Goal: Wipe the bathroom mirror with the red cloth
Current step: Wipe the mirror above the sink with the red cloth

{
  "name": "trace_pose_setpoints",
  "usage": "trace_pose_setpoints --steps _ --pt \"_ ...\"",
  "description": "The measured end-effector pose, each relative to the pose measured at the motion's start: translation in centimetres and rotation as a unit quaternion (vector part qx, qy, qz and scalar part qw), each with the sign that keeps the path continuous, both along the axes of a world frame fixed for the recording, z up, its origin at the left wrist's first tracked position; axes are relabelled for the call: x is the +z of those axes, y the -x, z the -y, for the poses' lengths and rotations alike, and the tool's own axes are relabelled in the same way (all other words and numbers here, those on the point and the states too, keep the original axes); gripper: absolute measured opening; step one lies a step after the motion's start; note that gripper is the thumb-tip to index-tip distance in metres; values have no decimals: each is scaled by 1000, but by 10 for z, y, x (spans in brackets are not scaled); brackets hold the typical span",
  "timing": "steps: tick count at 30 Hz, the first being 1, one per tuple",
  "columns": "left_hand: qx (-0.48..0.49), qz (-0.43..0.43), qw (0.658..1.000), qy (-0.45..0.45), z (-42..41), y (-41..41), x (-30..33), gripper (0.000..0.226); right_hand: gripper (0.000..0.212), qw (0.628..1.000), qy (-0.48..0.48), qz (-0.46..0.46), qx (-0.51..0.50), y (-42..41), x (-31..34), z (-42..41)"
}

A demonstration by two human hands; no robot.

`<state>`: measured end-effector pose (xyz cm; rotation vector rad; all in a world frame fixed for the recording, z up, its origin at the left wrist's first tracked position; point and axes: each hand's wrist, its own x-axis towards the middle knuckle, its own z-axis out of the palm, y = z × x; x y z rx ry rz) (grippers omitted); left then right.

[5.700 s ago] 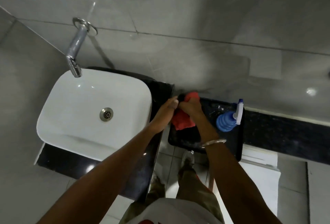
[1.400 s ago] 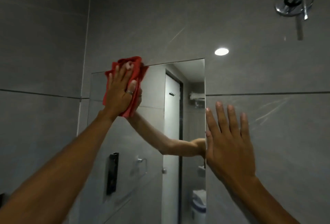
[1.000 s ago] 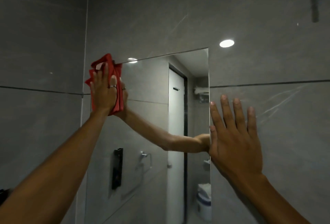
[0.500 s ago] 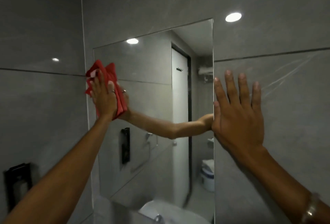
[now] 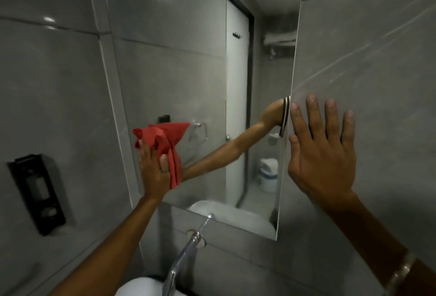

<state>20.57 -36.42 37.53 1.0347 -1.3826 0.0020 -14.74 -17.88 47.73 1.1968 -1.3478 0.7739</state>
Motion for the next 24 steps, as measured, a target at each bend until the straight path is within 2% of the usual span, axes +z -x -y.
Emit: trace_pose_setpoints --steps 4,8,12,15,20,24 --pt "15 -109 993 -53 3 -12 -29 63 64 1000 0 -27 -9 15 -21 -11" --pt "35 -239 962 -129 9 -18 -43 77 61 999 29 -38 -14 16 -23 -12" --pt "55 -273 954 -116 4 6 -43 75 61 999 28 -37 -20 15 -25 -12" --pt "48 -232 966 -105 -17 45 -53 74 60 999 28 -40 -25 14 -24 -13" --pt "86 -72 993 -26 -84 155 -77 73 59 999 18 -24 -10 11 -23 -15" --pt "40 43 998 9 -153 236 -74 70 60 1000 -19 -9 12 10 -20 -20"
